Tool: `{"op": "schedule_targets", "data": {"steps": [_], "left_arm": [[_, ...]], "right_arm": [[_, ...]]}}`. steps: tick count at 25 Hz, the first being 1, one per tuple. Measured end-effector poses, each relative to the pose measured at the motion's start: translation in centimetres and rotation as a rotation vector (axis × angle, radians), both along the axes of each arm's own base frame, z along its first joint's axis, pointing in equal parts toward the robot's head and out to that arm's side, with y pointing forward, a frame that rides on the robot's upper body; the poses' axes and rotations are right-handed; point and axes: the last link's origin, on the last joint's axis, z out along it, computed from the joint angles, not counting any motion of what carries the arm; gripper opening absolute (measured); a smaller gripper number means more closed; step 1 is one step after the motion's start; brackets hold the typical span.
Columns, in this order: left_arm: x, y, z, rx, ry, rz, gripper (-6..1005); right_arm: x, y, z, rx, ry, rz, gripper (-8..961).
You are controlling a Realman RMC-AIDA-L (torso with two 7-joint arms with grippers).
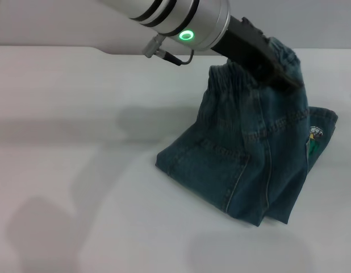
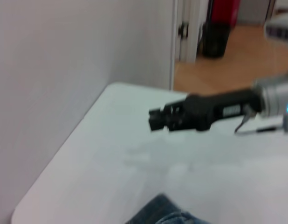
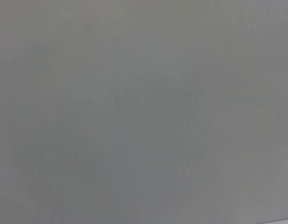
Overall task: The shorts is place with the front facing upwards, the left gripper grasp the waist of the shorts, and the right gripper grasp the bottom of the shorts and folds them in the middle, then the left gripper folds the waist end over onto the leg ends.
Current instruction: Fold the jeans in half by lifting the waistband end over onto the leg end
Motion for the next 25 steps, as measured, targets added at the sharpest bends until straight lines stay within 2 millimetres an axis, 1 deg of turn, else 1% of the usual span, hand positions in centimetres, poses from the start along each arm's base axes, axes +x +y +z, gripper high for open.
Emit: {"op": "schedule_targets", "data": {"steps": [3, 5, 6, 7, 10, 12, 13, 15, 16, 19, 20, 24, 25], "left_arm": [[-0.1, 0.0, -0.1, 0.004, 0.064, -0.030, 834], [-0.2, 0.0, -0.2, 0.002, 0.088, -0.043, 834], [-0.2, -0.4, -0.7, -0.006, 0.149, -0.081, 834], [-0.3, -0.6, -1.0, -0.010, 0.172, -0.096, 834], [-0.4, -0.9, -1.4, -0.016, 0.207, -0.123, 834], [-0.3, -1.9, -2.7, -0.041, 0.277, -0.209, 834], [-0.3, -2.2, -3.0, -0.046, 0.289, -0.236, 834], [-0.3, -2.2, -3.0, -0.046, 0.289, -0.236, 834], [-0.2, -2.7, -3.6, -0.054, 0.308, -0.283, 834], [0.0, -3.0, -4.0, -0.054, 0.318, -0.326, 833], [0.1, -3.1, -4.4, -0.045, 0.324, -0.373, 833], [0.2, -2.9, -4.6, -0.019, 0.336, -0.412, 833], [0.2, -2.5, -4.7, 0.025, 0.356, -0.456, 833]], "right_arm": [[-0.2, 0.2, -0.1, -0.002, 0.000, 0.007, 349], [-0.3, 0.2, -0.1, -0.003, 0.000, 0.010, 349], [-0.3, 0.2, -0.1, -0.003, 0.000, 0.010, 349], [-0.4, 0.3, -0.1, -0.004, 0.000, 0.011, 349], [-0.5, 0.4, -0.1, -0.004, 0.001, 0.016, 349], [-0.6, 0.5, -0.2, -0.004, 0.003, 0.017, 349], [-0.6, 0.5, -0.2, -0.005, 0.005, 0.017, 349], [-0.7, 0.5, -0.3, -0.006, 0.008, 0.019, 349], [-0.7, 0.6, -0.3, -0.008, 0.009, 0.019, 349], [-0.8, 0.6, -0.5, -0.013, 0.012, 0.022, 349], [-0.9, 0.6, -0.5, -0.014, 0.013, 0.022, 349], [-1.0, 0.6, -0.7, -0.017, 0.024, 0.026, 349], [-1.0, 0.6, -0.8, -0.016, 0.028, 0.028, 349]]}}
